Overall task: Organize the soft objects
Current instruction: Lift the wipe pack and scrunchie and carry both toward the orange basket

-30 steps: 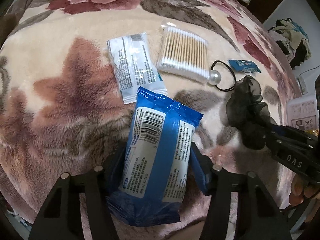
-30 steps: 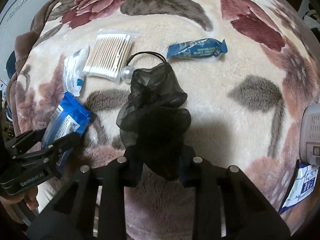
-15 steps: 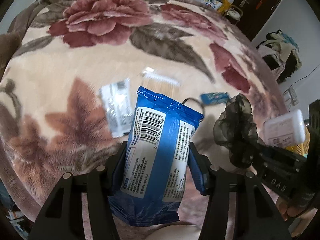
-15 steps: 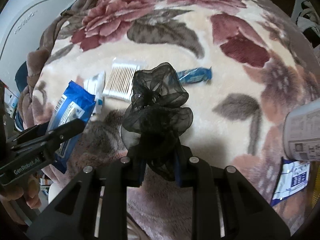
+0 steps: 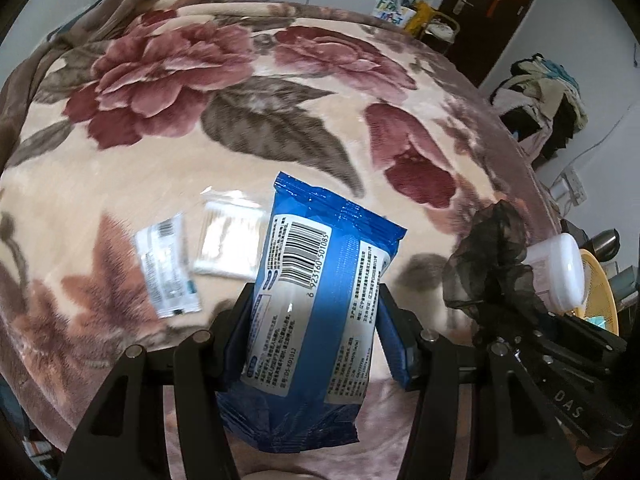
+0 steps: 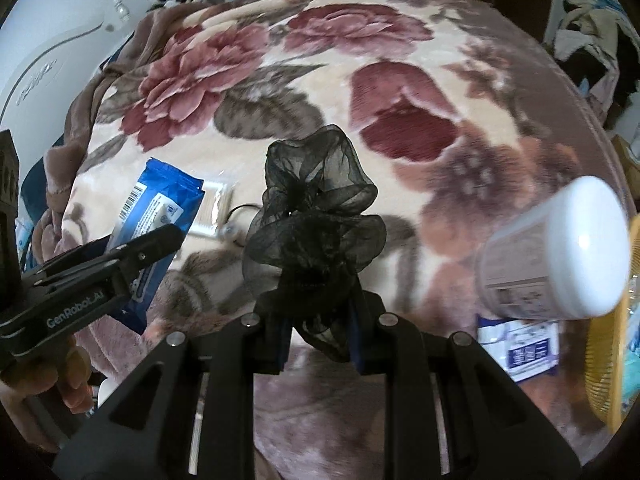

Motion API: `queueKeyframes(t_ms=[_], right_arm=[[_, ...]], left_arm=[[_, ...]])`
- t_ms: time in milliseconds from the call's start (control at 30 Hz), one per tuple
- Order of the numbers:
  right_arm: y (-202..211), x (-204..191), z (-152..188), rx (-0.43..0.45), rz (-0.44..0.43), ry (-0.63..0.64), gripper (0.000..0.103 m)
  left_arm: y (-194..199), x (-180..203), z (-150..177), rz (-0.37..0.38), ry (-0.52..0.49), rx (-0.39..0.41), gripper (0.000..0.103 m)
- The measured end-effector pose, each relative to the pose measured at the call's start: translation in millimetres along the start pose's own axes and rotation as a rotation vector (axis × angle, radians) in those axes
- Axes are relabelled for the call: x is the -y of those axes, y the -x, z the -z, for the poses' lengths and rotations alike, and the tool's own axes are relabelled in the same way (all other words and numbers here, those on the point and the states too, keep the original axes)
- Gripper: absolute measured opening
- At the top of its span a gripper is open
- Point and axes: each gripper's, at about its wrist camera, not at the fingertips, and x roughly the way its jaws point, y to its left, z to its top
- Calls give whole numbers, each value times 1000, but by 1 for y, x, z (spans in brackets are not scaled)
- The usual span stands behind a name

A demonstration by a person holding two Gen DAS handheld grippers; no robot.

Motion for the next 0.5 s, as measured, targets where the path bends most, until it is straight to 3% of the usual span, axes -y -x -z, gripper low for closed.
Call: queueKeyframes(t_ms=[500], right_arm=[[41,51,-4,65,28,-69,23]], left_arm=[[-10,68,-11,38,-80,-6,58]])
